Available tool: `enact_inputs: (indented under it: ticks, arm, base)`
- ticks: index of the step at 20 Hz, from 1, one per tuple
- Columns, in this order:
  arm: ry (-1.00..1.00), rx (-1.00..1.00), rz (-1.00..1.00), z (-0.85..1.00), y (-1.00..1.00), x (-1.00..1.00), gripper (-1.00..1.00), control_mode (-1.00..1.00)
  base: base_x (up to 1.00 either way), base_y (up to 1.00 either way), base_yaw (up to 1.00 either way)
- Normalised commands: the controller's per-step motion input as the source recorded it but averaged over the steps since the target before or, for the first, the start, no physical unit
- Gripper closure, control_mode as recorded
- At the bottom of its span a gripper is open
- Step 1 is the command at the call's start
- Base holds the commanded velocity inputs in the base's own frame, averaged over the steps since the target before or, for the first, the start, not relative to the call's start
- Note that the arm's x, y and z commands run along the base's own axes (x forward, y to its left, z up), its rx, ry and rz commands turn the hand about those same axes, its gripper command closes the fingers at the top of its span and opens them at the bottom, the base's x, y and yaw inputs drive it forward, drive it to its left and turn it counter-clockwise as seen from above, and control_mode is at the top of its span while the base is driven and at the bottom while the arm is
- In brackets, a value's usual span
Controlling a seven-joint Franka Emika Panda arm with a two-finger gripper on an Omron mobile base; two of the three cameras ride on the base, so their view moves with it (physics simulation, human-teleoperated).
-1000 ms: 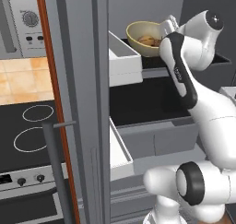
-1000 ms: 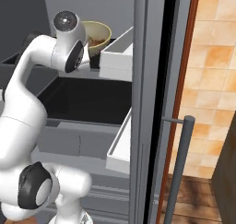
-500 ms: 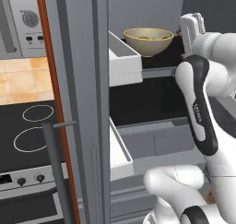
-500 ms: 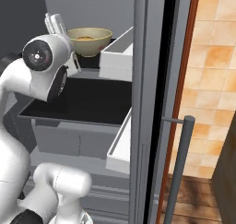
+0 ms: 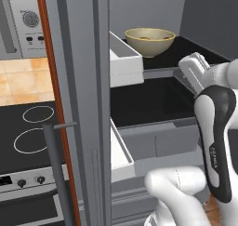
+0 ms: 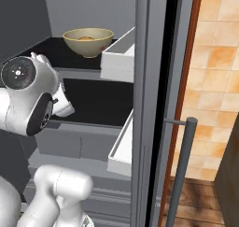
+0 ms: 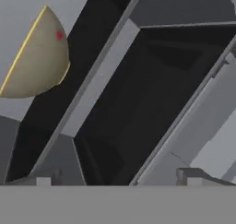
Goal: Place the bowl with the bell pepper and squash on the second highest shelf of the fridge. Place the bowl with the chicken drumsticks on the top shelf of the fridge.
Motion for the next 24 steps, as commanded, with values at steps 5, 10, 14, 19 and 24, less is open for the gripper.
enact_inputs:
  ticks: [5,10,14,19,24]
  arm:
    - [0.54,-0.45,0.19,-0.90,0.22,-0.40,-1.00,-1.00]
    - [0.00,-0.04,0.03,-0.02,0.03,-0.02,-1.00,-1.00]
    - [0.01,0.00,0.00,-0.04,0.00,-0.21,-1.00,1.00]
    - [0.00,0.00,0.00,0.00,0.00,0.00,-1.00,1.00]
    - [0.00,0.00,0.00,0.00,0.00,0.00,-1.00,1.00]
  base:
    - [0.00,0.00,0.00]
    - [0.00,0.00,0.00]
    - [-0.75,-0.13,0.00]
    - [-1.00,-0.05,0.06]
    - [-1.00,0.56,0.34]
